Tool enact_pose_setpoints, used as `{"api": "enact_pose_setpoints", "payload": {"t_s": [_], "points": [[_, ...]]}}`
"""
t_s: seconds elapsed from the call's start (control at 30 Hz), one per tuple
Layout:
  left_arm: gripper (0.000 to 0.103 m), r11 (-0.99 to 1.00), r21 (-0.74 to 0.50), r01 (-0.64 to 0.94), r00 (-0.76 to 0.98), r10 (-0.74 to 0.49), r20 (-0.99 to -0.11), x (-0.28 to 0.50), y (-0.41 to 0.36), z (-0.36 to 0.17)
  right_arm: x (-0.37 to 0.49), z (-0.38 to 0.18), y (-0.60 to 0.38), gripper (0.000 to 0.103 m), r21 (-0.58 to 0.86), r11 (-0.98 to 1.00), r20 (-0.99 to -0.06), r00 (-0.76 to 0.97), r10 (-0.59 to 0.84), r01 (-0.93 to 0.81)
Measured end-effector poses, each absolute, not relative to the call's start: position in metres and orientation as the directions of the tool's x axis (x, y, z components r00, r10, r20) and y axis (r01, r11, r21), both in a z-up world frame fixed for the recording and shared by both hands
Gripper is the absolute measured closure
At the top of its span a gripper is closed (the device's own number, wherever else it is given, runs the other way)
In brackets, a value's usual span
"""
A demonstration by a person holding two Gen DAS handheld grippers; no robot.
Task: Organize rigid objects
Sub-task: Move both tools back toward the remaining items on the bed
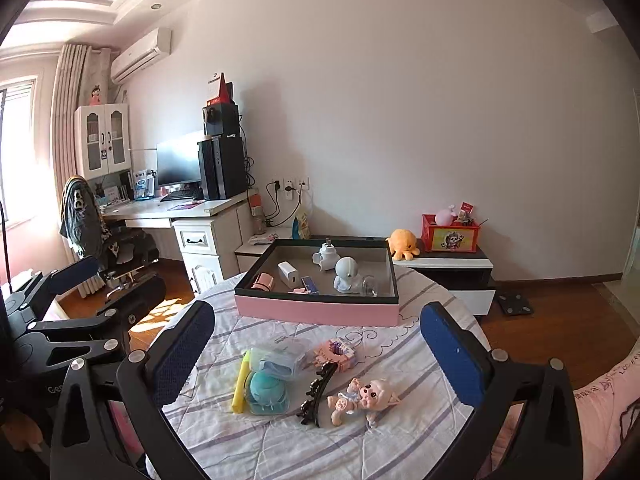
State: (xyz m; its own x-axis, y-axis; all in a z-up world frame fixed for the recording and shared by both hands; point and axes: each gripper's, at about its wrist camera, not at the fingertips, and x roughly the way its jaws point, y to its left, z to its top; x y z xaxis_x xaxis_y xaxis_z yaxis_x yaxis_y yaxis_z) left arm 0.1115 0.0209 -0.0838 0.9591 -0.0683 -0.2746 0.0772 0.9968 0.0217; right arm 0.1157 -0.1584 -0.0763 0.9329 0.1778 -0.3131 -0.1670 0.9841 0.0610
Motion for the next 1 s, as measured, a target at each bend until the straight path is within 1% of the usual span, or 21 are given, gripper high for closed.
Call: {"api": "enact_pose_setpoints", "payload": {"t_s": [0.23, 0.57, 0.8, 1.0], "points": [[0.000, 0.998, 0.039, 0.054, 0.978, -0.045, -0.201, 0.069, 0.020, -0.067, 0.068, -0.059, -0.157, 0.000, 0.046, 0.988, -0.249, 0.956, 0.154, -0.147], [0.000, 0.999, 0.047, 0.005, 0.991, 0.001, -0.133, 0.037, 0.023, -0.055, 0.041, -0.045, -0.148, 0.000, 0.023, 0.988, -0.198, 0.968, 0.153, -0.152], [0.000, 0.999, 0.045, -0.005, 0.992, 0.011, -0.129, 0.034, 0.027, -0.055, 0.039, -0.045, -0.145, 0.000, 0.020, 0.987, -0.196, 0.967, 0.161, -0.160], [0.000, 0.999, 0.047, -0.006, 0.990, 0.012, -0.143, 0.039, 0.027, -0.057, 0.046, -0.048, -0.146, 0.000, 0.020, 0.987, -0.212, 0.964, 0.159, -0.158]]}}
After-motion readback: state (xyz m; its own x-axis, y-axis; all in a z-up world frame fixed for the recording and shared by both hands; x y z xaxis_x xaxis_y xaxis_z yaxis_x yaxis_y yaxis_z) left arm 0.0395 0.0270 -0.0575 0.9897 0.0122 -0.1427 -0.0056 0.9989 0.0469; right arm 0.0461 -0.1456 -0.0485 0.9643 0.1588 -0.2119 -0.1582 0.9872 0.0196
